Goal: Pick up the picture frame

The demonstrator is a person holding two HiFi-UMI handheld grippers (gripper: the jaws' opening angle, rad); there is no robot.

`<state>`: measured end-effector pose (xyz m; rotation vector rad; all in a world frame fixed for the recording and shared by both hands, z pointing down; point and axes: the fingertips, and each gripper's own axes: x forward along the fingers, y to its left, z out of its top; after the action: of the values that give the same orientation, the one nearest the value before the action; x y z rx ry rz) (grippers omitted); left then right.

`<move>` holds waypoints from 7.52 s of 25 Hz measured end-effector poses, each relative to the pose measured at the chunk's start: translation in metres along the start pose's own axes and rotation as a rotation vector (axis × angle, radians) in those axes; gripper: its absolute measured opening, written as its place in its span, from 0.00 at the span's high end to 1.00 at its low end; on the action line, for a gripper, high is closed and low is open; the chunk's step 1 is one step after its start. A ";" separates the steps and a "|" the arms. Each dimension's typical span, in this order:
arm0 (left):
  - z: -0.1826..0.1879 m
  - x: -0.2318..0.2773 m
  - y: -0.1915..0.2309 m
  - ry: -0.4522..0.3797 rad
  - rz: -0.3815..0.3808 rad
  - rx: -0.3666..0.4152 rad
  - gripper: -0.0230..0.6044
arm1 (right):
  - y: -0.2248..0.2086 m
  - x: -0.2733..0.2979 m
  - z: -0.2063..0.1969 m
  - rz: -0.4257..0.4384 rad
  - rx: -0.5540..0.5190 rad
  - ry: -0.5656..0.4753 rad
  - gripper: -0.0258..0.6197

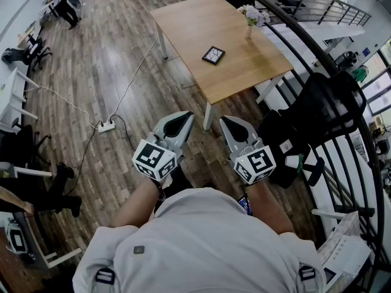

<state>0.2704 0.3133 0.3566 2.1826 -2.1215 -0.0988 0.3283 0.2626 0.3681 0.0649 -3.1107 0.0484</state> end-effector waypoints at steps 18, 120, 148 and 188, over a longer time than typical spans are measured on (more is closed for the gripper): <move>-0.001 0.003 0.104 0.000 0.010 -0.026 0.96 | -0.009 0.095 -0.008 -0.028 0.004 0.012 0.95; -0.209 0.588 0.477 0.680 -0.675 -0.245 0.78 | -0.539 0.442 -0.259 -0.777 0.479 0.401 0.84; -0.401 0.590 0.503 1.066 -0.485 -0.350 0.74 | -0.551 0.438 -0.437 -0.712 0.765 0.621 0.82; -0.439 0.587 0.506 1.178 -0.359 -0.469 0.83 | -0.553 0.443 -0.466 -0.752 0.863 0.670 0.82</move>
<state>-0.1653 -0.2767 0.8626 1.6188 -0.9335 0.4849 -0.0771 -0.2933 0.8638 0.9640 -2.0228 1.0883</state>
